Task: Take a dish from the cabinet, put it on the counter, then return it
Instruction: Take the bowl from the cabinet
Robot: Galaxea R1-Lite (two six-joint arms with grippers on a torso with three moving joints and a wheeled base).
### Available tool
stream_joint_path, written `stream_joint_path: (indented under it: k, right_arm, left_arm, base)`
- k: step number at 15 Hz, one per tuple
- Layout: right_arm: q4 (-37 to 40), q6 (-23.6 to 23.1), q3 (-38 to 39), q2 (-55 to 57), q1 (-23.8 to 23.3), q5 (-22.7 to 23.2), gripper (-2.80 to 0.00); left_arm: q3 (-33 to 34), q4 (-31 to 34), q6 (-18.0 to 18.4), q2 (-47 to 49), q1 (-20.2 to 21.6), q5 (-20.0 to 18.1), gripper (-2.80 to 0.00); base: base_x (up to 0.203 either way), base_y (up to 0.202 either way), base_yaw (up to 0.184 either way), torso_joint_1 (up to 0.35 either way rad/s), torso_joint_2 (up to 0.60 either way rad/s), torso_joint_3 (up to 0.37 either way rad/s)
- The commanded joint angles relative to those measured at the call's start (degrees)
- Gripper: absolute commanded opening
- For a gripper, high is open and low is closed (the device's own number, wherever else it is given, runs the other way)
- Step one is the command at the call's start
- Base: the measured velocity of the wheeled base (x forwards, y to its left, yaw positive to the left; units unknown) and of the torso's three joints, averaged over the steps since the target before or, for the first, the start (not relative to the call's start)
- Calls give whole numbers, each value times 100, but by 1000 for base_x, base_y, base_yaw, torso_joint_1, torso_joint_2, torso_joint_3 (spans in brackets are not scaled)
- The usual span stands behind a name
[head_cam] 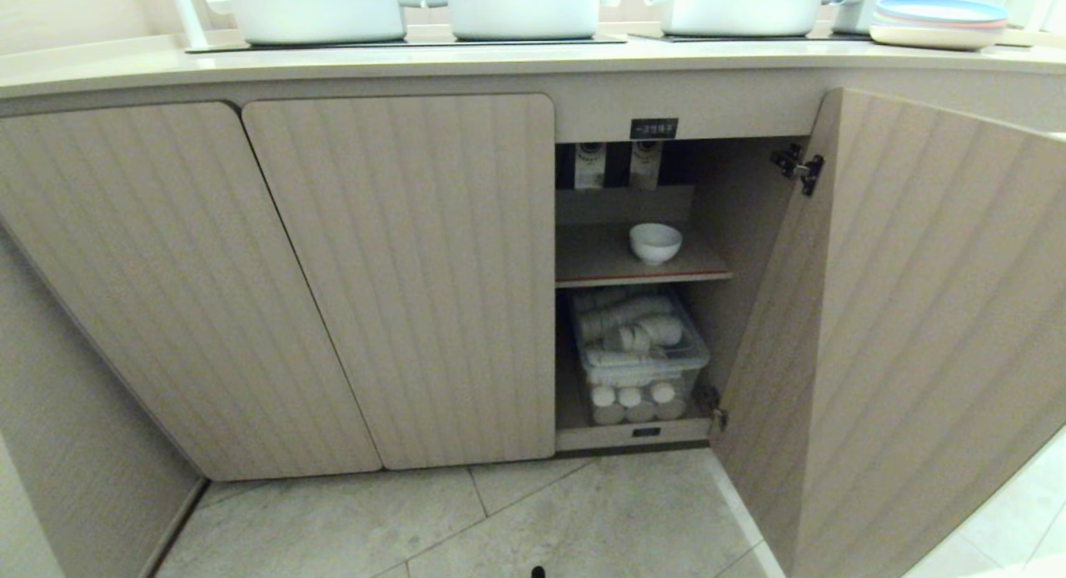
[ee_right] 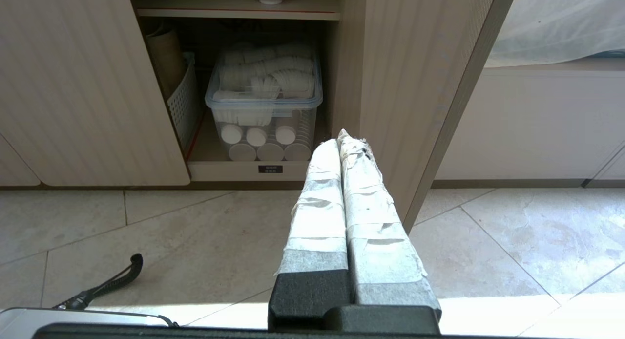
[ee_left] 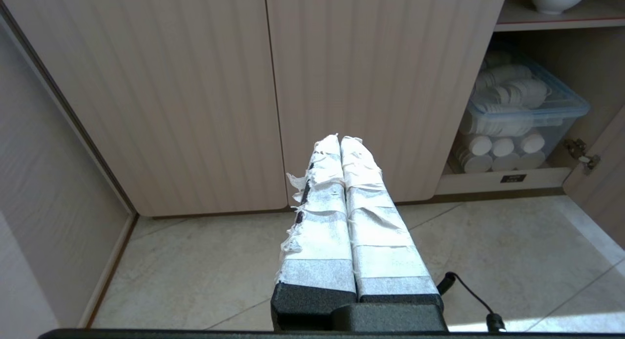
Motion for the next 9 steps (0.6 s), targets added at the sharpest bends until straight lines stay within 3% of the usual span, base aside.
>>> stream_joint_path:
  k: [1,9]
  right_arm:
    - [-3,-3,-1,7,0,5,-280]
    - [-3,-3,-1,7,0,5,-280]
  left_arm:
    - [0,-4,-8,-2,0,0,-280]
    - [0,2,1,-2,0,0,-280]
  base:
    - [0,0,0,0,0,0]
    - [0,0,0,0,0,0]
